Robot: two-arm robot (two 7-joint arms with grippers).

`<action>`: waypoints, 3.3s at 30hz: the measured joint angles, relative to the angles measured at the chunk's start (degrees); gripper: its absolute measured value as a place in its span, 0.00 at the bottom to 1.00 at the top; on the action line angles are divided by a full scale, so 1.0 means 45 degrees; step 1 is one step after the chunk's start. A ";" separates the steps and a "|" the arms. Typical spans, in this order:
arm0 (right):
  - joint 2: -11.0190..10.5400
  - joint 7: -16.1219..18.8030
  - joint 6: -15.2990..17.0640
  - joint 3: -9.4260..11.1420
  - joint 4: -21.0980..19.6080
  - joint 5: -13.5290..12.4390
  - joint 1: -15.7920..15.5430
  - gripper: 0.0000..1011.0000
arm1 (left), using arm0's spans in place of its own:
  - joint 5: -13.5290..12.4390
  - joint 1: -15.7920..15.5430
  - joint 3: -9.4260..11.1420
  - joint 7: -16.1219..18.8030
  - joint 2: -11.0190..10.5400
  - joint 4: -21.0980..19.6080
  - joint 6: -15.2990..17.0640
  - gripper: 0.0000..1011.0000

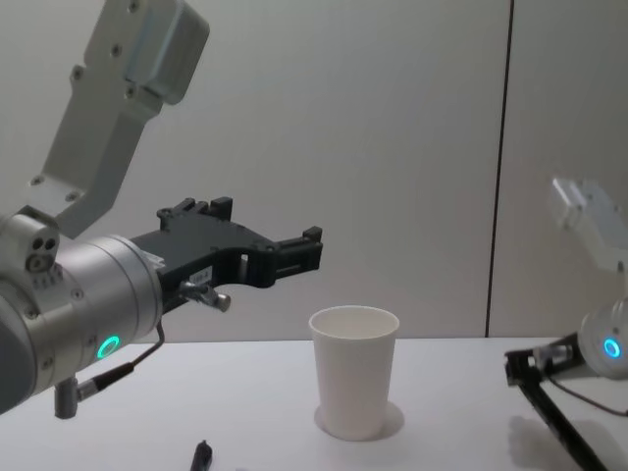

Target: Place the pen into the pen holder.

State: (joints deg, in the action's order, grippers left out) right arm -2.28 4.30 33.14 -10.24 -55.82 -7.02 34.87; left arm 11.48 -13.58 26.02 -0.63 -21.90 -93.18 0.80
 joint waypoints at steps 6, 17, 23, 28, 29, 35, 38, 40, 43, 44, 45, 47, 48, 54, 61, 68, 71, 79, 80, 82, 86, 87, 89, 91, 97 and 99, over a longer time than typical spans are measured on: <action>-0.0110 0.0172 -0.0810 0.0032 -0.0902 -0.0009 -0.0431 0.16 | 0.0000 0.0000 0.0000 0.0000 0.0000 0.0000 0.0000 0.99; -0.0219 0.0488 -0.2537 -0.0005 -0.2145 -0.0030 -0.1065 0.16 | 0.0000 0.0000 0.0000 0.0000 0.0000 0.0000 0.0000 0.99; -0.0222 0.0658 -0.3489 -0.0071 -0.2497 -0.0009 -0.1256 0.16 | 0.0000 0.0000 0.0000 -0.0001 0.0000 0.0000 0.0000 0.99; -0.0190 0.0836 -0.4532 -0.0172 -0.2681 0.0072 -0.1374 0.16 | 0.0000 0.0000 0.0000 0.0000 0.0000 0.0000 0.0000 0.99; -0.0184 0.0862 -0.4689 -0.0185 -0.2690 0.0085 -0.1383 0.16 | 0.0000 0.0000 0.0000 0.0000 0.0000 0.0000 0.0000 0.99; -0.0103 0.1051 -0.5892 -0.0313 -0.2692 0.0221 -0.1406 0.16 | 0.0000 0.0000 0.0000 0.0000 0.0000 0.0000 0.0000 0.99; -0.0016 0.1185 -0.6754 -0.0420 -0.2529 0.0320 -0.1370 0.16 | 0.0000 0.0000 0.0000 -0.0001 0.0000 0.0000 0.0000 0.99; 0.0027 0.1235 -0.7161 -0.0468 -0.2431 0.0370 -0.1332 0.16 | 0.0000 0.0000 0.0000 -0.0001 0.0000 0.0000 0.0000 0.99; 0.0142 0.1354 -0.7911 -0.0578 -0.2122 0.0454 -0.1209 0.16 | 0.0000 0.0000 0.0000 0.0000 0.0000 0.0000 0.0000 0.99; 0.0172 0.1393 -0.8178 -0.0611 -0.2034 0.0478 -0.1170 0.16 | 0.0000 0.0000 0.0000 -0.0001 0.0000 0.0000 0.0000 0.99; 0.0239 0.1455 -0.8584 -0.0671 -0.1848 0.0514 -0.1082 0.16 | 0.0000 0.0000 0.0000 0.0000 0.0001 0.0000 0.0000 0.99; 0.0322 0.1531 -0.9070 -0.0743 -0.1590 0.0551 -0.0967 0.16 | 0.0000 0.0000 0.0000 -0.0001 0.0000 0.0000 0.0000 0.99; 0.0418 0.1593 -0.9454 -0.0804 -0.1342 0.0571 -0.0834 0.16 | 0.0000 0.0000 0.0000 -0.0001 0.0000 0.0000 0.0000 0.99; 0.0747 0.1809 -1.0953 -0.1028 -0.0103 0.0608 -0.0293 0.16 | 0.0001 0.0000 0.0000 -0.0001 0.0000 0.0000 0.0000 0.99; 0.1084 0.1963 -1.2410 -0.1196 0.1322 0.0607 0.0352 0.16 | 0.0000 0.0000 0.0000 0.0000 0.0001 0.0000 0.0000 0.99; 0.1353 0.2099 -1.3504 -0.1282 0.2569 0.0541 0.0921 0.16 | 0.0000 0.0000 0.0000 0.0000 0.0000 0.0001 -0.0001 0.99; 0.1468 0.2162 -1.3993 -0.1306 0.3129 0.0466 0.1170 0.16 | 0.0000 0.0000 0.0000 -0.0001 0.0000 0.0000 0.0000 0.99; 0.1767 0.2322 -1.5347 -0.1338 0.4694 0.0255 0.1860 0.16 | 0.0000 0.0000 0.0001 -0.0001 0.0000 0.0000 -0.0001 0.99; 0.1784 0.2333 -1.5421 -0.1338 0.4791 0.0245 0.1902 0.16 | 0.0000 0.0000 0.0000 0.0000 0.0000 0.0000 0.0000 0.99; 0.1844 0.2358 -1.5697 -0.1341 0.5124 0.0208 0.2052 0.16 | 0.0000 0.0000 0.0000 0.0000 0.0000 0.0000 0.0000 0.99; 0.1983 0.2414 -1.6282 -0.1342 0.5912 0.0122 0.2393 0.16 | 0.0000 -0.0001 0.0000 -0.0001 0.0000 0.0000 -0.0001 0.99; 0.2042 0.2436 -1.6496 -0.1341 0.6250 0.0087 0.2539 0.16 | 0.0000 -0.0001 0.0000 -0.0001 0.0000 0.0000 -0.0001 0.99; 0.2121 0.2471 -1.6848 -0.1338 0.6692 0.0033 0.2726 0.16 | 0.0000 0.0000 0.0000 0.0000 0.0000 0.0000 0.0000 0.99; 0.2170 0.2489 -1.7046 -0.1334 0.6985 0.0003 0.2844 0.16 | 0.0000 0.0000 0.0000 0.0000 0.0001 0.0000 0.0000 0.99; 0.2370 0.2552 -1.7848 -0.1308 0.8190 -0.0110 0.3314 0.16 | 0.0000 0.0000 -0.0001 0.0000 0.0000 0.0000 -0.0001 0.99; 0.2444 0.2580 -1.8142 -0.1294 0.8615 -0.0154 0.3480 0.16 | 0.0001 0.0000 0.0000 -0.0001 0.0000 0.0000 -0.0001 0.99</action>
State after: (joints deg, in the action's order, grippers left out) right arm 8.72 15.91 -48.50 -16.07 -17.05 -7.71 50.53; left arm 11.48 -13.58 26.02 -0.63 -21.89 -93.18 0.79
